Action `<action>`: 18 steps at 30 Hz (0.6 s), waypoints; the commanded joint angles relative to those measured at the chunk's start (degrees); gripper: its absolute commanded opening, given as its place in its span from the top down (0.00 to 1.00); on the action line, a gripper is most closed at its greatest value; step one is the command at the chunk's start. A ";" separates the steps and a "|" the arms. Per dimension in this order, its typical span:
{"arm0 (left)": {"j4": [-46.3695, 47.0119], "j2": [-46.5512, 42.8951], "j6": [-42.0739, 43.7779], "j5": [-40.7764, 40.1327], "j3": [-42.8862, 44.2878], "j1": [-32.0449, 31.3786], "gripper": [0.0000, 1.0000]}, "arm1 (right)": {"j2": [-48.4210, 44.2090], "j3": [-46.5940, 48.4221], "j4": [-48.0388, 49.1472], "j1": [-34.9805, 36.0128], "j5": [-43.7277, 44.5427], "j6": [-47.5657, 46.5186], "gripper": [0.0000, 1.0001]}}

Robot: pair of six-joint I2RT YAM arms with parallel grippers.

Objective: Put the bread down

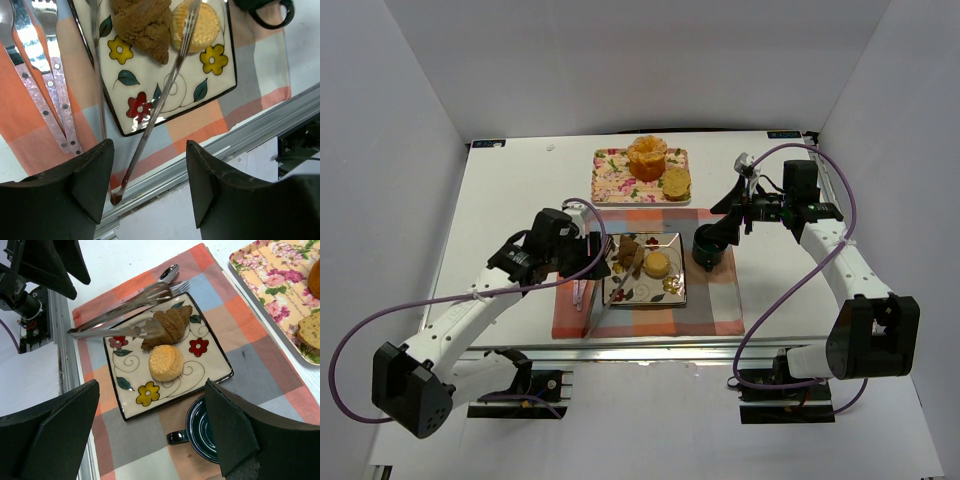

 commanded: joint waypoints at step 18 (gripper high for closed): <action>0.92 -0.37 -0.38 -2.26 1.53 -0.19 0.44 | -1.36 0.75 -0.30 -0.51 -1.75 -1.02 0.11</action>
